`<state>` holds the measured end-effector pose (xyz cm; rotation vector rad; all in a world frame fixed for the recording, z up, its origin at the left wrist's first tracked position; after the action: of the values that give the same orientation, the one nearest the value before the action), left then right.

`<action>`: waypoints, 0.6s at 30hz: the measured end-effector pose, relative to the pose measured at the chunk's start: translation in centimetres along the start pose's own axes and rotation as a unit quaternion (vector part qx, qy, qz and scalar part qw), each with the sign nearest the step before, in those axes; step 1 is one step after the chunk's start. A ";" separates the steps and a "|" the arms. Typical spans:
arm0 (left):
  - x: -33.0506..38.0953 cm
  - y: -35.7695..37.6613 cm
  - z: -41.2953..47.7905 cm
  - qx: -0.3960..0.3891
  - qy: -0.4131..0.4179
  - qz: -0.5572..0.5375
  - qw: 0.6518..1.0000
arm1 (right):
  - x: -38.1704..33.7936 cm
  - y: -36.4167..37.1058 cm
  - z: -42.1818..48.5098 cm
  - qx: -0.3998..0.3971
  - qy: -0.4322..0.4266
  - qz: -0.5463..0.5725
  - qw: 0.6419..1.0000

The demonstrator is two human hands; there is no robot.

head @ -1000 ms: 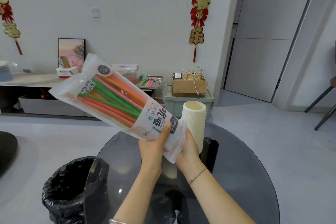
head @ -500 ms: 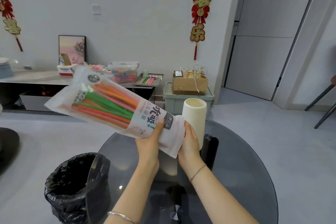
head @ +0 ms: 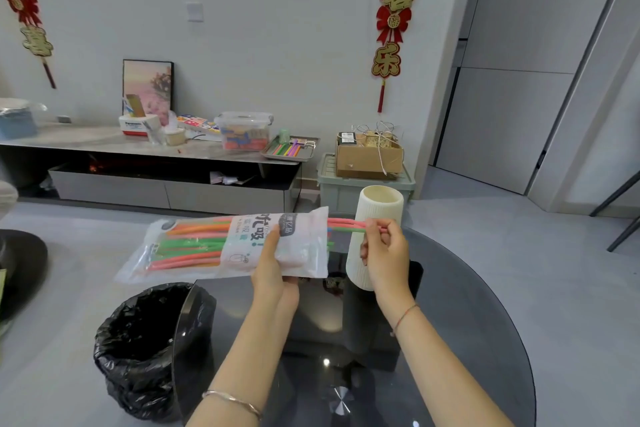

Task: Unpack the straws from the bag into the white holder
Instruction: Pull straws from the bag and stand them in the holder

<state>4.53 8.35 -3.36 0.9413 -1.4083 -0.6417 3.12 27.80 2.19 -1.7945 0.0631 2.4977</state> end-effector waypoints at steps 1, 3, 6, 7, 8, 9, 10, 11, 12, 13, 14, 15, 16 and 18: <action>0.3 -0.1 0.1 0.002 -0.003 -0.013 1.000 | -0.1 -0.6 0.2 0.007 0.002 0.015 1.000; 0.5 -0.1 0.1 0.002 -0.007 -0.024 1.000 | -0.3 -1.3 0.3 0.016 0.000 0.038 0.999; -0.1 0.2 -0.2 0.000 -0.016 -0.018 1.000 | -0.1 -1.2 0.1 0.033 0.010 0.067 0.997; -0.4 0.4 -0.3 -0.002 -0.018 -0.018 1.000 | 0.2 -1.2 -0.1 0.043 0.022 0.090 0.995; -0.6 0.5 -0.4 -0.002 -0.020 -0.020 1.000 | 0.6 -1.1 -0.3 0.052 0.040 0.120 0.991; -0.7 0.6 -0.5 0.000 -0.020 -0.022 1.000 | 1.0 -1.0 -0.5 0.056 0.058 0.149 0.986; -0.9 0.8 -0.6 0.002 -0.019 -0.023 1.000 | 1.3 -0.8 -0.5 0.051 0.068 0.166 0.982; -1.0 0.9 -0.7 0.003 -0.019 -0.021 1.000 | 1.4 -0.5 -0.4 0.036 0.073 0.163 0.983; -1.2 1.1 -0.8 0.000 -0.021 -0.016 1.000 | 1.3 -0.1 -0.2 0.012 0.072 0.138 0.988; -1.5 1.4 -1.0 -0.006 -0.026 -0.009 1.000 | 1.0 0.5 0.0 -0.020 0.065 0.104 0.992; -1.9 1.7 -1.2 -0.014 -0.032 -0.003 0.999 | 0.7 1.3 0.0 -0.050 0.053 0.073 0.995; -2.2 2.1 -1.3 -0.021 -0.039 -0.001 0.999 | 0.4 1.9 0.0 -0.069 0.043 0.054 0.995; -2.4 2.3 -1.5 -0.027 -0.044 -0.001 0.999 | 0.2 2.2 -0.2 -0.073 0.038 0.043 0.996; -2.4 2.5 -1.6 -0.028 -0.046 -0.008 0.999 | 0.3 1.8 -0.3 -0.046 0.047 0.045 0.997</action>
<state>5.48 11.95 -2.36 0.8891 -1.4583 -0.7409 3.14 25.95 1.87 -1.9888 0.0345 2.5134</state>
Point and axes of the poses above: each hand's wrist, its own z-axis towards the middle knuckle, its own y-axis out of the palm, x = y × z, the point moved 9 cm from there along z, towards the middle knuckle, and after that the axes turned 14 degrees about -x, right-handed, at the moved point
